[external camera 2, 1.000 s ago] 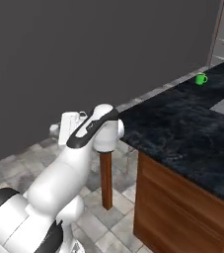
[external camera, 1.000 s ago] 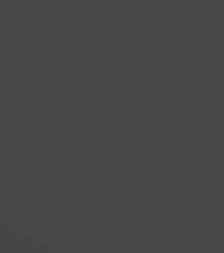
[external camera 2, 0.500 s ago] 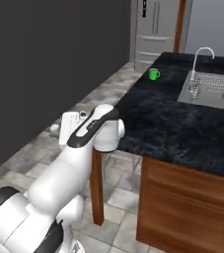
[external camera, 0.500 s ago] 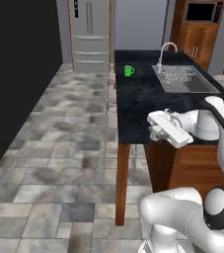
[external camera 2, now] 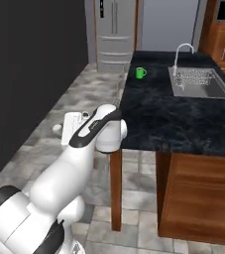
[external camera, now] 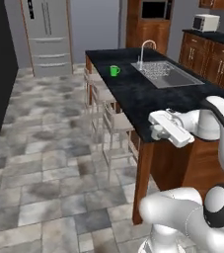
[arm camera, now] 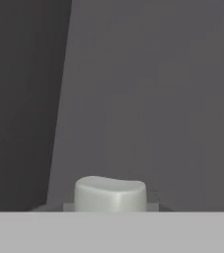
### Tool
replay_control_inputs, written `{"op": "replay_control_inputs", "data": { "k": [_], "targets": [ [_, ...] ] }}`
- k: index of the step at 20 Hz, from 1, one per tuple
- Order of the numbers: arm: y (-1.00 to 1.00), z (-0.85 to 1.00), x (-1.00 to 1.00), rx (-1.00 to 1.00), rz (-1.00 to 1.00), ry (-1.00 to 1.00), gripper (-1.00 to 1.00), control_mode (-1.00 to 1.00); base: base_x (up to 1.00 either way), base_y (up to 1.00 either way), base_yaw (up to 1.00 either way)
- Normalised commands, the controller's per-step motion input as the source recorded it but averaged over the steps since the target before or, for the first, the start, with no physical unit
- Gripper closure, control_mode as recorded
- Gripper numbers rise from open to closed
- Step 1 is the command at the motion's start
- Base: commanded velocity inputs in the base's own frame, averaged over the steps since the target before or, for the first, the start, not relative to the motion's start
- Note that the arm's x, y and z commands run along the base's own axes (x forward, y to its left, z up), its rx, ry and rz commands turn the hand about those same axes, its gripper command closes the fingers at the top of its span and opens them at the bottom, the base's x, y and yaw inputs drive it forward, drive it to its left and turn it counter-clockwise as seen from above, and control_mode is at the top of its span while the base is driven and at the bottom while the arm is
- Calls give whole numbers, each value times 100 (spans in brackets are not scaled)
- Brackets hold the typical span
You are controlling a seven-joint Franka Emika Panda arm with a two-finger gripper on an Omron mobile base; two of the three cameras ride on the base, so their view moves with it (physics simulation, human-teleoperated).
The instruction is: Pick up the marshmallow and place it in the cup of hot chocolate on the dining counter.
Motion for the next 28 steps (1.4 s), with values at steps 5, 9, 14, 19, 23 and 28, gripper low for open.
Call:
{"op": "replay_control_inputs", "data": {
  "k": [5,9,14,19,23,28],
  "targets": [
    [0,0,0,0,0,0,100,100,23,100,-58],
    [0,0,0,0,0,0,100,100,37,100,-59],
    [0,0,0,0,0,0,100,100,37,100,-59],
    [0,0,0,0,0,0,100,100,34,100,-56],
    [0,0,0,0,0,0,100,100,32,100,-54],
    [0,0,0,0,0,0,100,100,26,100,-50]
  ]
}}
